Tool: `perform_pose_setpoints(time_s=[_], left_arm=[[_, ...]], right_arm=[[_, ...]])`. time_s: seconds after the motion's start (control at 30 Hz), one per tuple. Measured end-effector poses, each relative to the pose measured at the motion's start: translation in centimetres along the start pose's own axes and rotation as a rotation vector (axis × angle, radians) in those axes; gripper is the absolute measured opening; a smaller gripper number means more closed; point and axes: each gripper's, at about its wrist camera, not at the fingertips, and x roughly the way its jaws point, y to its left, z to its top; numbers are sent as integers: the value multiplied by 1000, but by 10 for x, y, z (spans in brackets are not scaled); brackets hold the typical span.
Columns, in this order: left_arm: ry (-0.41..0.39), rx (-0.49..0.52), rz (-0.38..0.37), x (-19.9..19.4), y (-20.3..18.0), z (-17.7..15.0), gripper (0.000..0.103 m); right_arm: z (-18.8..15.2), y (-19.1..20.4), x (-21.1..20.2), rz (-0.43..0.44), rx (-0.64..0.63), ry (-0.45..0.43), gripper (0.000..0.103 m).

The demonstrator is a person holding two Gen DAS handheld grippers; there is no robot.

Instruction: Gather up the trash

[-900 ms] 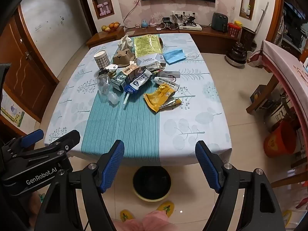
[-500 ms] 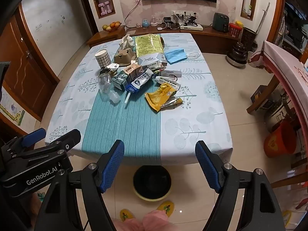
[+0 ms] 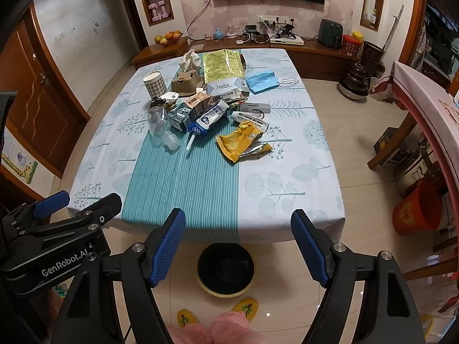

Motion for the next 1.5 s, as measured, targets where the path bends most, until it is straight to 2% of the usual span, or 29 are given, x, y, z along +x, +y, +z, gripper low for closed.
perform_pose_setpoints(time_s=[0.27,1.5], left_arm=[[-10,7,14,-4,1,-6,89],[7,-23,-8,-4,10,-16,89]], right_arm=[[-4,0,-2,1,1,-2,78],[-13,9,-13,4,-8,-4,78]])
